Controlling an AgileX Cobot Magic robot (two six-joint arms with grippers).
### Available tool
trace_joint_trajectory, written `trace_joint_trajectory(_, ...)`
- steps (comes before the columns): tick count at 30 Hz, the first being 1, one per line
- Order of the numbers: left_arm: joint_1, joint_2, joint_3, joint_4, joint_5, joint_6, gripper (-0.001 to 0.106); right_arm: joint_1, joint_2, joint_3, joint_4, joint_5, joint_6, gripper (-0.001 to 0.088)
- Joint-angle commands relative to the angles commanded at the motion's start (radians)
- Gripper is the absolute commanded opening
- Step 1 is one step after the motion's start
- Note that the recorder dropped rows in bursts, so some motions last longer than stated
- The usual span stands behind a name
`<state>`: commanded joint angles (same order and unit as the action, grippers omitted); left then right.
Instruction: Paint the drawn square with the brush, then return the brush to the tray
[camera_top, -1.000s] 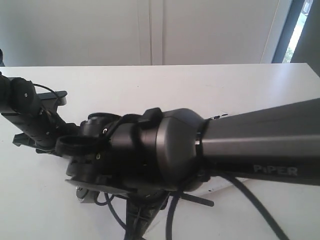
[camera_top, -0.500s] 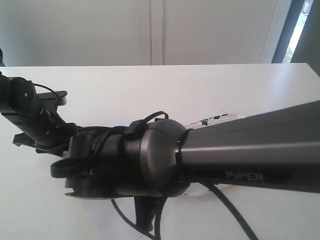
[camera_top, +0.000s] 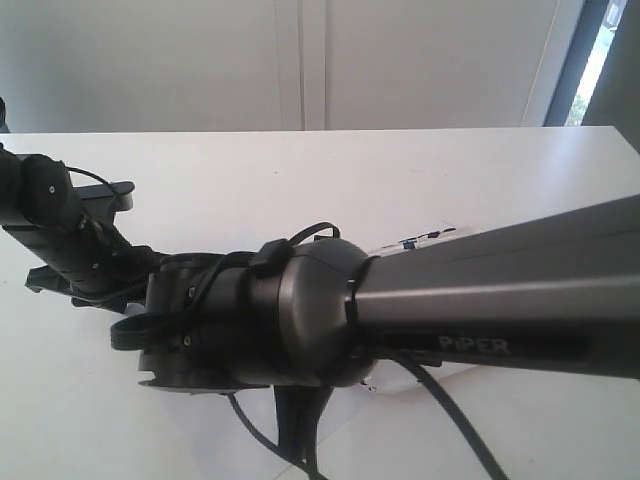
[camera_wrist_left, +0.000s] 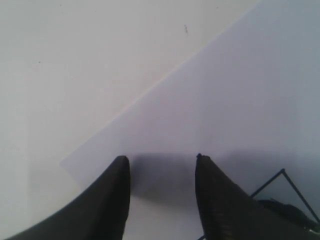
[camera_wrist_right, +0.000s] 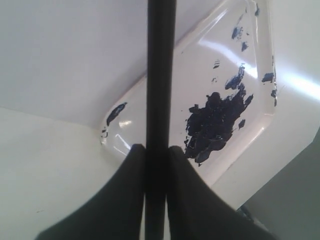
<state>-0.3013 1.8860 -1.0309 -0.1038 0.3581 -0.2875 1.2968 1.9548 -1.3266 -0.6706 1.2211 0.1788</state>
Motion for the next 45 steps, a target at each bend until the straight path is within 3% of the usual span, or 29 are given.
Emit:
trace_joint_trajectory(7, 0.0, 0.0, 0.0, 0.0, 0.0, 0.0, 0.048, 0.045, 0.002, 0.0, 0.011, 0.0, 0.0, 0.0)
trace_joint_trajectory(12, 0.0, 0.0, 0.0, 0.0, 0.002, 0.0, 0.048, 0.045, 0.004, 0.0, -0.013, 0.0, 0.0, 0.0)
trace_joint_trajectory(24, 0.0, 0.0, 0.0, 0.0, 0.013, 0.0, 0.048, -0.041, 0.004, 0.0, -0.082, 0.0, -0.004, 0.0)
trace_joint_trajectory(29, 0.0, 0.0, 0.0, 0.0, 0.013, 0.0, 0.048, -0.051, 0.004, 0.0, -0.08, 0.0, -0.013, 0.0)
trace_joint_trajectory(45, 0.0, 0.0, -0.006, 0.0, 0.019, 0.0, 0.048, 0.049, 0.004, 0.0, 0.011, 0.0, -0.037, 0.0)
